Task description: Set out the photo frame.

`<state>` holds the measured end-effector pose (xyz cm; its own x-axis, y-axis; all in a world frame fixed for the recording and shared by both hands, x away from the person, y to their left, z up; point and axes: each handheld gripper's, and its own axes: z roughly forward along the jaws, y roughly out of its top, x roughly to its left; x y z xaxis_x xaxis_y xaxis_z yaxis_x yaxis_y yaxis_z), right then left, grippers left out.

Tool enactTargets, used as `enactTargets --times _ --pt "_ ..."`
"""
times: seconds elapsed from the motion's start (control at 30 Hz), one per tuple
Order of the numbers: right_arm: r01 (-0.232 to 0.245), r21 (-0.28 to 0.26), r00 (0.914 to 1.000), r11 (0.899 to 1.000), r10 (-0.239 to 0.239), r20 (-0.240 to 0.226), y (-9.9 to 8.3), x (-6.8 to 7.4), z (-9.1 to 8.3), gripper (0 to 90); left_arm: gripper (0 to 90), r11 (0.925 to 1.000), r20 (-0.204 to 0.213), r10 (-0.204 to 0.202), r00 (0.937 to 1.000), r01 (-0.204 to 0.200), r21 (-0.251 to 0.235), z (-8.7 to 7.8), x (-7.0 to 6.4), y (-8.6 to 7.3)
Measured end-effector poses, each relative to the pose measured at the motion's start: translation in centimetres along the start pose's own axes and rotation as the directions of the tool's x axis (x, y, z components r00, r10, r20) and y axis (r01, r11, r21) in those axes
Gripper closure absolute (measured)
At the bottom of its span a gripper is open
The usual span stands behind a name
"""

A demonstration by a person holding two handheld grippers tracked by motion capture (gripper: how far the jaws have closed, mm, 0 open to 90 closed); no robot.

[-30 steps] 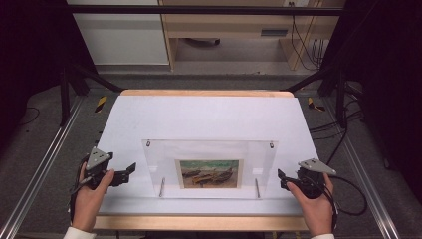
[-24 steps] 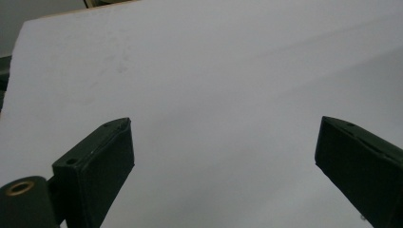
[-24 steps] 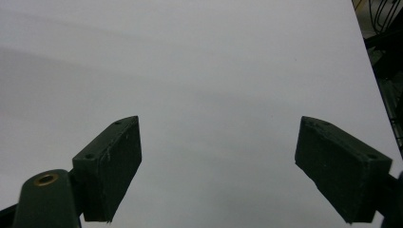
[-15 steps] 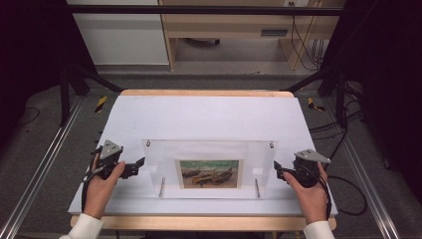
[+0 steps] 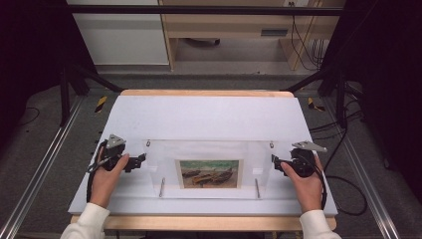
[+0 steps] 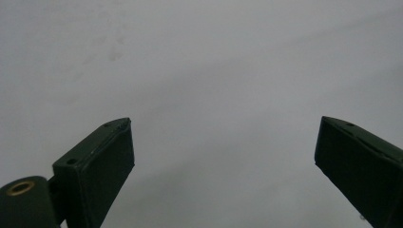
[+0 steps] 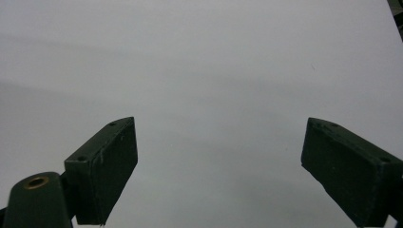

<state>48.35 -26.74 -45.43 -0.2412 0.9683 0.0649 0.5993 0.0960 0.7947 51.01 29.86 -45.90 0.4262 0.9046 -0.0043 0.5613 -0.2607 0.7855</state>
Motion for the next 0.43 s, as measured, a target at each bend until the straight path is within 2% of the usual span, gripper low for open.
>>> enactTargets --times 0.03,0.1,0.2,0.3,0.43 --pt "-0.003 0.007 1.0000 1.000 0.003 0.000 0.1 0.0 0.2 11.9 5.6 0.9998 -0.014 0.007 0.9999 -0.007 0.016 0.2 0.2 0.0" --pt "-0.006 0.011 1.0000 1.000 0.006 0.001 0.3 0.0 0.7 11.6 5.7 0.9997 -0.012 -0.006 0.9999 0.006 0.025 0.4 0.6 -0.1" --pt "-0.012 0.034 0.9997 0.999 0.011 0.019 0.3 0.0 1.5 12.0 5.9 0.9994 -0.021 -0.025 0.9995 0.026 0.021 0.4 1.0 -0.3" --pt "0.011 0.051 0.9994 0.999 -0.013 0.032 0.0 0.0 2.0 11.7 6.1 0.9998 -0.046 -0.008 0.9989 0.008 0.017 0.0 1.2 -0.6" --pt "0.012 0.044 0.9995 0.999 -0.013 0.030 -0.2 0.0 1.8 11.3 6.9 1.0000 -0.063 0.007 0.9980 -0.006 0.007 -0.1 1.0 -0.8"
